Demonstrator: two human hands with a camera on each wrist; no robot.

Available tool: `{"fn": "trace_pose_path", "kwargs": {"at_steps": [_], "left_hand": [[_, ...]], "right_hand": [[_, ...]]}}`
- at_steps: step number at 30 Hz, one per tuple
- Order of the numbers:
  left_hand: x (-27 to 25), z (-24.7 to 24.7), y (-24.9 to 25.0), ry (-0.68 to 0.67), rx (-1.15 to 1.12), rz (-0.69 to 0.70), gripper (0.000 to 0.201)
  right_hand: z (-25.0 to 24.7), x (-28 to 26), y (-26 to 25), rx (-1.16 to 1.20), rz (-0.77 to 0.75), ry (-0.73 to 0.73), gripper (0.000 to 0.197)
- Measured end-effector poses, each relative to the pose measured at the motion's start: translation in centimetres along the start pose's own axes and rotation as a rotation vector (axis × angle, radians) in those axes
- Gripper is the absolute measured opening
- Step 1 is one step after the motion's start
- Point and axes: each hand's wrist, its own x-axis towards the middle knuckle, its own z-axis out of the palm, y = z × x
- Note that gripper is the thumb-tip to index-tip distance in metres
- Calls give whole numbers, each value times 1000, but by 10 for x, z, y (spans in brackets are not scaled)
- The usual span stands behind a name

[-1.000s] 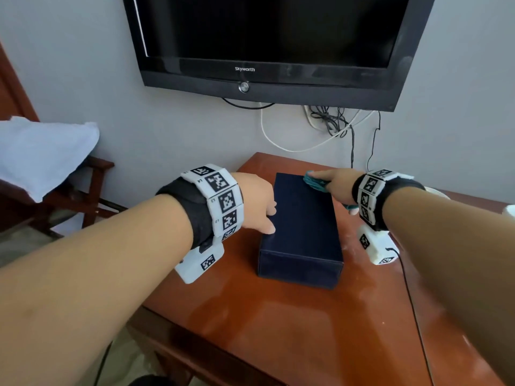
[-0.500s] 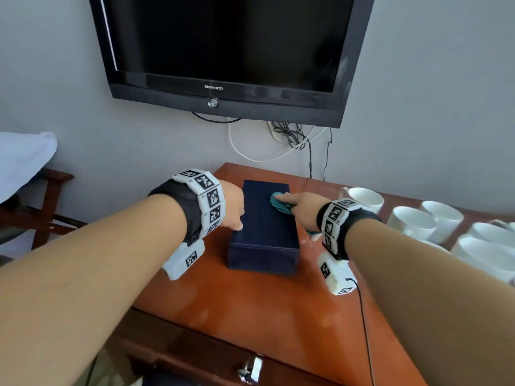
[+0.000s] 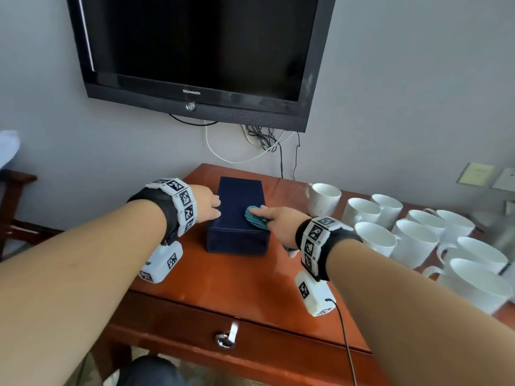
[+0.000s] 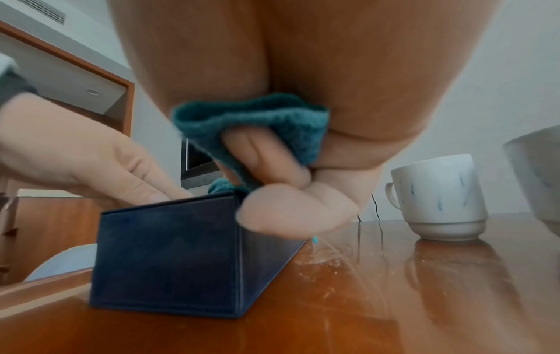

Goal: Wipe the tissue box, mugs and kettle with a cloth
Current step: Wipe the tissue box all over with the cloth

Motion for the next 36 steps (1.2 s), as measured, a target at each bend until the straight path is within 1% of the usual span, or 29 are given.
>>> {"fn": "trace_pose_path", "kwargs": {"at_steps": [3, 6, 9, 12, 15, 18, 20, 21, 23, 25, 27, 28, 30, 31, 32, 34, 36], "left_hand": [[0, 3, -4, 1, -56, 4, 50], [3, 2, -10, 12, -85, 18, 50], [4, 0, -14, 9, -78, 33, 51], [8, -4, -14, 3, -40, 48, 53], [13, -7, -17, -22, -36, 54, 54], [18, -6, -26, -21, -129, 50, 57], [19, -5, -30, -25, -183, 37, 59], [19, -4, -31, -30, -203, 32, 60], [17, -6, -31, -35, -231, 25, 60], [16, -8, -31, -38, -262, 20, 60], [16, -9, -31, -46, -300, 19, 60], [16, -8, -31, -50, -313, 11, 60], [17, -8, -32, -55, -308, -6, 60], [18, -7, -32, -59, -298, -11, 61], [18, -8, -32, -65, -290, -16, 61], [15, -10, -29, -71, -292, -30, 62], [6, -13, -23, -62, -336, -51, 61]], "right_hand": [[-3, 9, 0, -13, 2, 11, 69], [-7, 28, 1, -1, -4, 20, 66], [-14, 55, 1, -44, -2, 22, 66], [-21, 85, 3, -64, 33, 41, 65], [-26, 119, 5, -143, -1, 58, 69], [-31, 143, 0, -193, -15, 71, 74], [-32, 156, -9, -289, -33, 58, 75], [-33, 161, -13, -321, -39, 43, 74], [-33, 167, -21, -355, -61, 24, 66], [-31, 167, -26, -402, -104, -10, 61], [-28, 162, -33, -453, -82, -20, 65], [-27, 156, -36, -463, -61, -22, 62], [-23, 143, -38, -465, -101, -37, 52], [-19, 136, -38, -472, -136, -41, 52], [-18, 127, -38, -483, -155, -52, 57], [-16, 107, -40, -565, -135, -104, 69], [-14, 87, -40, -552, -107, -126, 69]]}}
